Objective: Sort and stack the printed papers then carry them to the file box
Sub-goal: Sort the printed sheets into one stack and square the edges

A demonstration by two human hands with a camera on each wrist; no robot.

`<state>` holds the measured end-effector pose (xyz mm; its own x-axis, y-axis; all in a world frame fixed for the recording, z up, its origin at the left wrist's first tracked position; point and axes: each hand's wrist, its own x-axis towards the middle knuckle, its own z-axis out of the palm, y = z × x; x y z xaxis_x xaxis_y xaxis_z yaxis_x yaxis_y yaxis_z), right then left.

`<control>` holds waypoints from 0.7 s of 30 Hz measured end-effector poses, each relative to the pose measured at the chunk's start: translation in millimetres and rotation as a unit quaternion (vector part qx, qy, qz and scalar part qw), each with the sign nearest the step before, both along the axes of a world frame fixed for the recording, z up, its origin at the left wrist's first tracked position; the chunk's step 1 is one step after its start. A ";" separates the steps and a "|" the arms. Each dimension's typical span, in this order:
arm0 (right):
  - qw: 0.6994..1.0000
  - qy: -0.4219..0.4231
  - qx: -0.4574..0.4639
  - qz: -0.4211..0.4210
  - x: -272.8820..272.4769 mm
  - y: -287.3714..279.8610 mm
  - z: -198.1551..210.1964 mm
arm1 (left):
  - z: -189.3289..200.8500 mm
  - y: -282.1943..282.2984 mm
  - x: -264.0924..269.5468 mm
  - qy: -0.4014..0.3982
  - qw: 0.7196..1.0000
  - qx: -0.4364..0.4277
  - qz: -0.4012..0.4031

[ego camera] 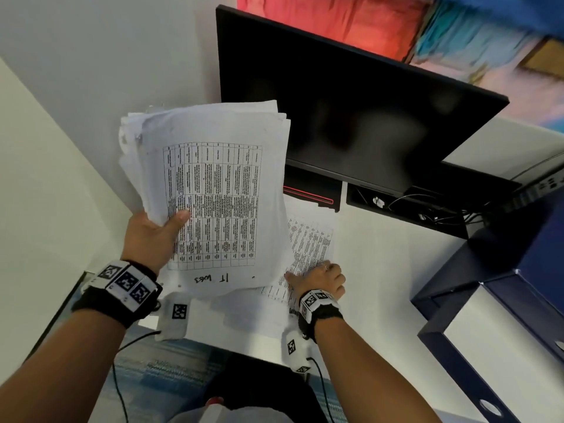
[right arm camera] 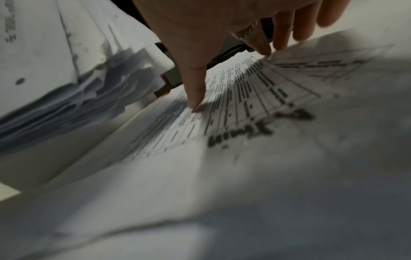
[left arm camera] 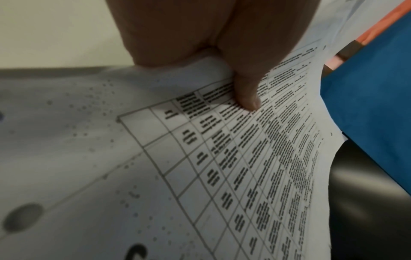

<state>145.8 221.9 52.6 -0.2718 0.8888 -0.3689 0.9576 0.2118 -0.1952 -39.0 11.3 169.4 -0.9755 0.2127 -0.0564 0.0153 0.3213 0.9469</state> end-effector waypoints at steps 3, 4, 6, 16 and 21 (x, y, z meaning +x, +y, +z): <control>0.999 0.016 -0.039 0.010 -6.4 -2.1 -0.8 | 2.2 -1.3 0.7 0.001 1.000 0.010 0.005; 0.998 0.027 -0.052 0.011 -9.5 -0.9 -0.4 | 2.6 -2.1 0.8 0.001 1.000 0.012 0.007; 0.997 0.040 -0.069 0.017 -16.5 -2.0 2.2 | 2.2 -2.4 0.2 0.001 1.000 0.012 0.010; 0.992 0.073 -0.106 0.000 -38.9 -15.0 9.7 | 0.0 3.5 -1.8 -0.010 0.999 0.034 0.009; 0.987 0.089 -0.132 0.027 -32.6 -8.5 16.8 | -4.6 0.8 -6.1 -0.019 0.999 0.030 0.002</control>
<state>113.2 213.4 69.4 -0.3976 0.7510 -0.5272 0.8920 0.1816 -0.4140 -45.1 12.2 164.8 -0.9739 0.2123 -0.0798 -0.0216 0.2632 0.9645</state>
